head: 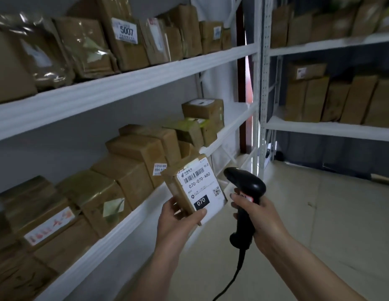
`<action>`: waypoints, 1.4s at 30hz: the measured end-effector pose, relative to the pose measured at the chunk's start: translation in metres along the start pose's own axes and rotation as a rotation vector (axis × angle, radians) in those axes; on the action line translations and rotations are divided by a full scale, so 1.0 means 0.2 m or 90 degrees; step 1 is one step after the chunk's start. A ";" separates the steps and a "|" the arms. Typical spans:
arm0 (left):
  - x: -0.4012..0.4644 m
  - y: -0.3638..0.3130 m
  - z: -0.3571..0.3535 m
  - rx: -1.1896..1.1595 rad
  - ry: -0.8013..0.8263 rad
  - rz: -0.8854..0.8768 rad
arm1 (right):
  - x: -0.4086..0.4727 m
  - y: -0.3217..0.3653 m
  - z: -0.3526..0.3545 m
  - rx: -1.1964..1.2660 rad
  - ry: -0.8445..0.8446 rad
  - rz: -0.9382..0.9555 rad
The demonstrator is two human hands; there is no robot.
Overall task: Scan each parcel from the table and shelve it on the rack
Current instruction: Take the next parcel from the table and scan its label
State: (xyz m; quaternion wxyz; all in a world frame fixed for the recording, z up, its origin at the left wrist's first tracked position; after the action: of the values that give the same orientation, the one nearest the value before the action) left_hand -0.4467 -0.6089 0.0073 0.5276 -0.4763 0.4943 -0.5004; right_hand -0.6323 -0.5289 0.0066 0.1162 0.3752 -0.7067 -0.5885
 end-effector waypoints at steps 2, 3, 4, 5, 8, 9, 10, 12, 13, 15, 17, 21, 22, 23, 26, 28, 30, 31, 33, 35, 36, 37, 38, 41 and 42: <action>0.09 -0.05 -0.02 0.002 0.011 -0.019 | 0.07 0.05 -0.02 0.019 -0.014 0.012; 0.12 -0.08 -0.03 -0.001 0.011 -0.028 | 0.09 0.07 -0.02 0.031 -0.016 0.009; 0.15 -0.09 -0.04 -0.003 0.011 -0.033 | 0.11 0.09 -0.03 0.043 -0.019 0.005; 0.18 -0.11 -0.05 0.002 0.012 -0.040 | 0.13 0.11 -0.03 0.053 -0.020 0.003; 0.24 -0.17 -0.08 0.008 0.009 -0.061 | 0.19 0.17 -0.06 0.061 -0.018 0.012; 0.26 -0.18 -0.08 0.007 0.011 -0.065 | 0.21 0.18 -0.07 0.061 -0.018 0.015; 0.28 -0.19 -0.08 0.003 0.007 -0.064 | 0.23 0.19 -0.08 0.061 -0.019 0.017; 0.31 -0.20 -0.08 0.001 0.006 -0.059 | 0.27 0.19 -0.12 0.060 -0.019 0.014; 0.33 -0.19 -0.08 0.005 0.006 -0.058 | 0.29 0.19 -0.14 0.061 -0.016 0.011; 0.35 -0.20 -0.08 0.016 -0.011 -0.048 | 0.33 0.19 -0.20 0.069 -0.003 0.005; 0.37 -0.20 -0.10 0.022 -0.017 -0.053 | 0.38 0.19 -0.25 0.078 0.018 -0.001; 0.43 -0.28 -0.21 0.032 -0.058 -0.063 | 0.52 0.22 -0.32 0.088 0.040 0.007; 0.45 -0.30 -0.25 0.040 -0.070 -0.062 | 0.57 0.23 -0.32 0.090 0.039 0.010; 0.48 -0.31 -0.30 0.050 -0.084 -0.064 | 0.64 0.25 -0.33 0.092 0.039 0.013; 0.62 -0.30 -0.47 0.061 -0.106 -0.053 | 0.87 0.32 -0.32 0.093 0.038 0.017; 0.71 -0.32 -0.64 0.071 -0.116 -0.053 | 1.05 0.38 -0.31 0.088 0.049 0.017; 0.83 -0.34 -0.84 0.088 -0.121 -0.055 | 1.24 0.46 -0.29 0.080 0.061 0.018; 0.90 -0.35 -0.96 0.099 -0.122 -0.058 | 1.35 0.49 -0.27 0.071 0.063 0.019; 1.05 -0.36 -1.19 0.120 -0.108 -0.048 | 1.57 0.56 -0.22 0.054 0.054 0.010; 1.18 -0.40 -1.41 0.141 -0.107 -0.048 | 1.78 0.64 -0.17 0.053 0.048 -0.004; 1.24 -0.43 -1.51 0.154 -0.110 -0.050 | 1.88 0.68 -0.16 0.053 0.048 -0.009; 1.30 -0.46 -1.61 0.163 -0.110 -0.052 | 1.97 0.72 -0.14 0.053 0.047 -0.012; 1.35 -0.50 -1.71 0.170 -0.119 -0.054 | 2.07 0.76 -0.14 0.055 0.045 -0.013; 1.54 -0.61 -1.96 0.228 -0.143 -0.093 | 2.33 0.83 -0.14 0.066 0.043 -0.024; 1.62 -0.62 -2.04 0.259 -0.140 -0.104 | 2.42 0.84 -0.15 0.066 0.046 -0.028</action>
State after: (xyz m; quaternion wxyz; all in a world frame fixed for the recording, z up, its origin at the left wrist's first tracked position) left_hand -0.8568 -0.9411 0.0939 0.6211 -0.4502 0.2831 -0.5756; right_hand -1.0145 -0.8697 0.0361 0.1090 0.4174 -0.7231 -0.5395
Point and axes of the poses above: each hand's wrist, its own x-axis towards the middle knuckle, its own z-axis out of the back of the hand, y = z × x, the point moved 7 cm from there along x, towards the middle knuckle, and after that the axes turned 12 degrees about -y, right-handed, at the moved point
